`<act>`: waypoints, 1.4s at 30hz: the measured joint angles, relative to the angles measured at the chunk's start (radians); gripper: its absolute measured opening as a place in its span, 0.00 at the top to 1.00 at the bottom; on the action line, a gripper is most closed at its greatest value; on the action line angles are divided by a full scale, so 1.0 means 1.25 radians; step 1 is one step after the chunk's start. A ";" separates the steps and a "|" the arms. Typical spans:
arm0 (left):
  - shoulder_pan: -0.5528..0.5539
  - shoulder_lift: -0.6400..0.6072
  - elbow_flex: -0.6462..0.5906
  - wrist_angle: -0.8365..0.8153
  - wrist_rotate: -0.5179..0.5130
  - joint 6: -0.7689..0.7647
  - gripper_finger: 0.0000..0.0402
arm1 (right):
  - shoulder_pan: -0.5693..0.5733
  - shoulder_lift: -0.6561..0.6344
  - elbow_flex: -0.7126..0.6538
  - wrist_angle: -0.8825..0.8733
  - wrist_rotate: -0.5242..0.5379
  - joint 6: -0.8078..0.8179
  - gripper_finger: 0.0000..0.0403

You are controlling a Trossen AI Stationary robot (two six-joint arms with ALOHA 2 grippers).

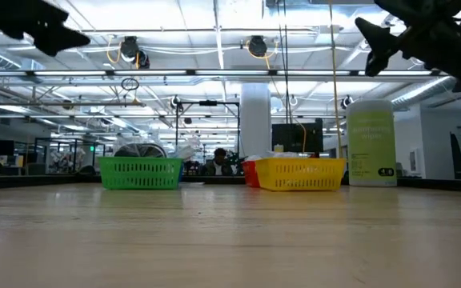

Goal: Pick & Place Travel size toiletries
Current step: Return to Home Position

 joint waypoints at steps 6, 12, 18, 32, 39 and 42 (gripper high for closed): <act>0.018 -0.125 -0.134 0.065 -0.035 -0.001 0.14 | 0.000 -0.056 0.004 -0.118 -0.017 -0.051 0.54; 0.039 -0.194 -0.199 0.056 -0.021 -0.019 0.14 | 0.000 -0.066 0.002 -0.189 -0.019 -0.134 0.54; 0.055 -0.194 -0.228 0.067 0.051 -0.009 0.14 | -0.001 -0.069 0.002 -0.247 0.012 -0.192 0.54; 0.151 -0.194 -0.220 0.057 0.050 -0.038 0.14 | -0.002 -0.276 0.001 -0.514 0.211 -0.198 0.54; 0.163 -0.194 -0.220 0.045 0.051 -0.042 0.14 | 0.001 -0.430 0.001 -0.703 0.301 -0.232 0.54; 0.163 -0.194 -0.220 0.046 0.048 -0.040 0.14 | 0.001 -0.482 0.001 -0.764 0.331 -0.255 0.54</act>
